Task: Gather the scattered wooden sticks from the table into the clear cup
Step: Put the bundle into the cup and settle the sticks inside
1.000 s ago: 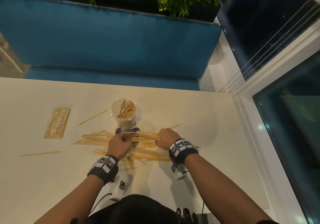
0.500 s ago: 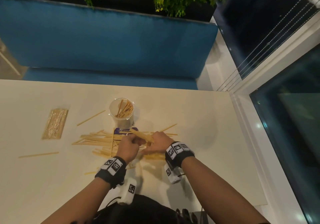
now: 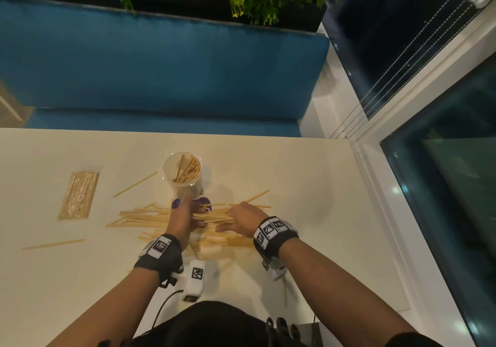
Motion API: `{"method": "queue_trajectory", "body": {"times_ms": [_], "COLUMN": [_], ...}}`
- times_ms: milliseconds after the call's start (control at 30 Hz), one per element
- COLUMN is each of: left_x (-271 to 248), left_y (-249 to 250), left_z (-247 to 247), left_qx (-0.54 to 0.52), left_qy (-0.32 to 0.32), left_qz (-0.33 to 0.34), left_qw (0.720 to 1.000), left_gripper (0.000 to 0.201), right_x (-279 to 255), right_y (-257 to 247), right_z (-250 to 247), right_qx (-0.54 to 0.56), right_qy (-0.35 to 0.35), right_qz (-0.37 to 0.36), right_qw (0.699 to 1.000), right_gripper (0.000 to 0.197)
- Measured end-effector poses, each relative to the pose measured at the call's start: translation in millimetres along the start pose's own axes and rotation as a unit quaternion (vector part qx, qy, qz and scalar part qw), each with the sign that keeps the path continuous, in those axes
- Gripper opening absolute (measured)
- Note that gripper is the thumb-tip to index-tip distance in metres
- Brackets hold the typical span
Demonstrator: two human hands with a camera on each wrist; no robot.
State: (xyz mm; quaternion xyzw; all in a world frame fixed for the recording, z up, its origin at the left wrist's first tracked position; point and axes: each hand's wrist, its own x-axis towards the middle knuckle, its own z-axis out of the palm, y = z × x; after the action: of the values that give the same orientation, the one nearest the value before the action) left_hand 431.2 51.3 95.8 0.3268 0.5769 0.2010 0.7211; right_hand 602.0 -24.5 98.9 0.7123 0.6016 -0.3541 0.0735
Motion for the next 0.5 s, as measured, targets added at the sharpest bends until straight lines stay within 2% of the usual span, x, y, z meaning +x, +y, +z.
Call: {"method": "queue_trajectory", "body": {"times_ms": [100, 233, 400, 500], "left_x": [-10.7, -18.6, -20.0, -14.4], "left_y": [-2.2, -8.0, -12.8, -14.1], "left_z": [10.5, 20.1, 16.6, 8.4], "left_qx": [0.03, 0.06, 0.18, 0.211], "left_qy": [-0.04, -0.018, -0.006, 0.006], "left_qz": [-0.003, 0.013, 0.043, 0.052], "left_qw": [0.999, 0.998, 0.983, 0.976], "left_gripper": [0.033, 0.025, 0.034, 0.038], "right_x": [-0.9, -1.6, -2.8, -5.8], "right_y": [-3.5, -7.6, -25.5, -31.8], "right_z": [-7.3, -10.0, -8.4, -8.9], "right_qx": [-0.088, -0.165, -0.174, -0.16], "right_qy": [-0.002, 0.01, 0.023, 0.048], "right_qz": [0.029, 0.059, 0.039, 0.02], "right_qw": [0.996, 0.984, 0.984, 0.986], "right_gripper": [0.06, 0.03, 0.031, 0.029]}}
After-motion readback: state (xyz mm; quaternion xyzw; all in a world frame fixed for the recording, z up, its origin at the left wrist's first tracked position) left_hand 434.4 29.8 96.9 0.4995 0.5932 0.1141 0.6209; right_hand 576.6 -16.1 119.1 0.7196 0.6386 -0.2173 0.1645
